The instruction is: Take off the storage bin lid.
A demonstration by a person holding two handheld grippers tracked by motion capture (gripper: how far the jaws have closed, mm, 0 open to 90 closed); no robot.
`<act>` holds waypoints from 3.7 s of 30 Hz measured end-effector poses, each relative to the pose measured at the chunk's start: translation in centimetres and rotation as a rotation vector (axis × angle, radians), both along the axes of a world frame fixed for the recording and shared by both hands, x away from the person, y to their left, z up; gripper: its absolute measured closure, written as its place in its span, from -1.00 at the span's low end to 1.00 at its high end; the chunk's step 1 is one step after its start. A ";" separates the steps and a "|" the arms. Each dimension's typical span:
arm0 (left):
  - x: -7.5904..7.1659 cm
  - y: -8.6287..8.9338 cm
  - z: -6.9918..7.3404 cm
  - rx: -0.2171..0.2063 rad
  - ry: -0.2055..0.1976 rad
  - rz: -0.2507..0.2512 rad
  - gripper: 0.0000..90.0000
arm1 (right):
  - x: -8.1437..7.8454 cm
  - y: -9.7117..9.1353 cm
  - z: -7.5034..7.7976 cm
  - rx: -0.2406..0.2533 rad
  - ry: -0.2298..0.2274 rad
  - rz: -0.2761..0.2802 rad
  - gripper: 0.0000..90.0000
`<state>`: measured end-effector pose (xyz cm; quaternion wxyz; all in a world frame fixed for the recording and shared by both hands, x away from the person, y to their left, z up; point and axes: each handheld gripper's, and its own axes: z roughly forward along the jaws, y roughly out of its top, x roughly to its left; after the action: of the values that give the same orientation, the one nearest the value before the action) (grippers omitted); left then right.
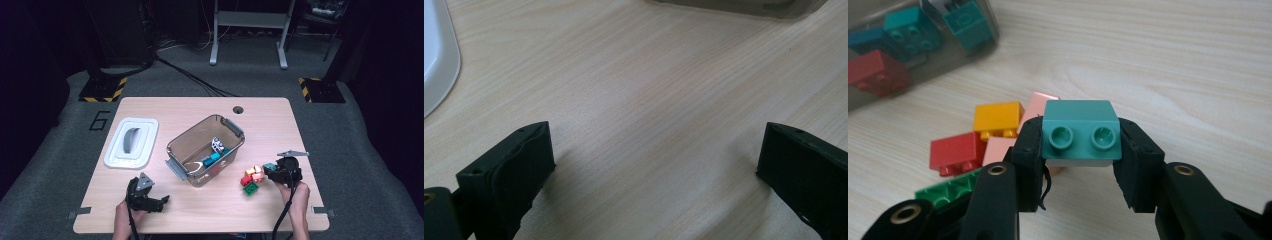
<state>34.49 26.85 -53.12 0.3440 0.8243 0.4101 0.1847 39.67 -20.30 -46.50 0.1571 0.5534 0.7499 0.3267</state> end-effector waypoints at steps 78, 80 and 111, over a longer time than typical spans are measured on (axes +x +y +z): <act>0.1 -0.1 0.0 -0.006 0.006 0.003 -0.97 | 5.6 11.3 9.5 -0.044 -0.082 0.285 0.30; 0.1 -0.1 0.0 -0.006 0.005 0.003 -0.97 | 5.7 11.8 9.2 -0.056 -0.069 0.297 0.30; 0.1 -0.1 0.0 -0.006 0.005 0.003 -0.97 | 4.4 11.7 8.9 -0.069 -0.053 0.306 -0.42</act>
<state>34.57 26.73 -53.15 0.3451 0.8230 0.4128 0.1822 44.12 -8.55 -37.56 0.1441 0.4181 0.8318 0.3354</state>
